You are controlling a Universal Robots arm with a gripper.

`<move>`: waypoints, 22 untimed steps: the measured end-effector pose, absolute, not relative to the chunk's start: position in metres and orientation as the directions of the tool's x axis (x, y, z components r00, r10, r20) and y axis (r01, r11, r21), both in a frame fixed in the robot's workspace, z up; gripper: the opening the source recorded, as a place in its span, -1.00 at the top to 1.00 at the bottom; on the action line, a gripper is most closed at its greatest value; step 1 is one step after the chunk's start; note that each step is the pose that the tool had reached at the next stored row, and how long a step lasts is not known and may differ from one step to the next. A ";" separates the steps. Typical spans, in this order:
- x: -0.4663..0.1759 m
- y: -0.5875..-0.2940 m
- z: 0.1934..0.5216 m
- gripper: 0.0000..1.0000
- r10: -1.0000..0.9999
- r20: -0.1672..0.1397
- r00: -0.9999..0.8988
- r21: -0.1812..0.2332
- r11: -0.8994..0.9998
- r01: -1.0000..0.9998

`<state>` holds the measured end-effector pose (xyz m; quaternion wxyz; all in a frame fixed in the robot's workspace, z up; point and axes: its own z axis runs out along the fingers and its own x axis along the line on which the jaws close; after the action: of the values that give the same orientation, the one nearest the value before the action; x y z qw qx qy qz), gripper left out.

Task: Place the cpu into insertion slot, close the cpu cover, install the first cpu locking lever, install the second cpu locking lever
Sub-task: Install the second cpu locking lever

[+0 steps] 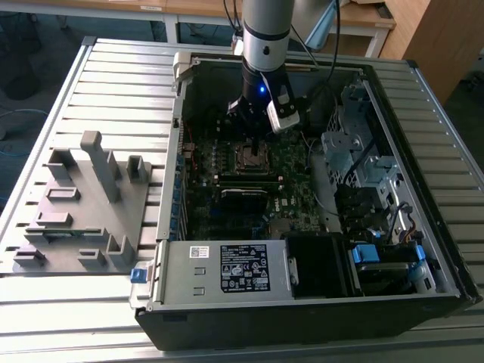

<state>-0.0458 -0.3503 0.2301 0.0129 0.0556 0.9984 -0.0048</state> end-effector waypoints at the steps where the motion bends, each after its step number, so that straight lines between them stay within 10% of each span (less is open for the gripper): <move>1: -0.046 -0.351 0.230 0.80 0.111 -0.026 -0.993 -0.008 0.994 0.111; 22: -0.046 -0.355 0.230 0.80 0.111 -0.026 -0.993 -0.008 0.994 0.111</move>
<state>-0.0458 -0.3554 0.2301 0.0129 0.0556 0.9984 -0.0048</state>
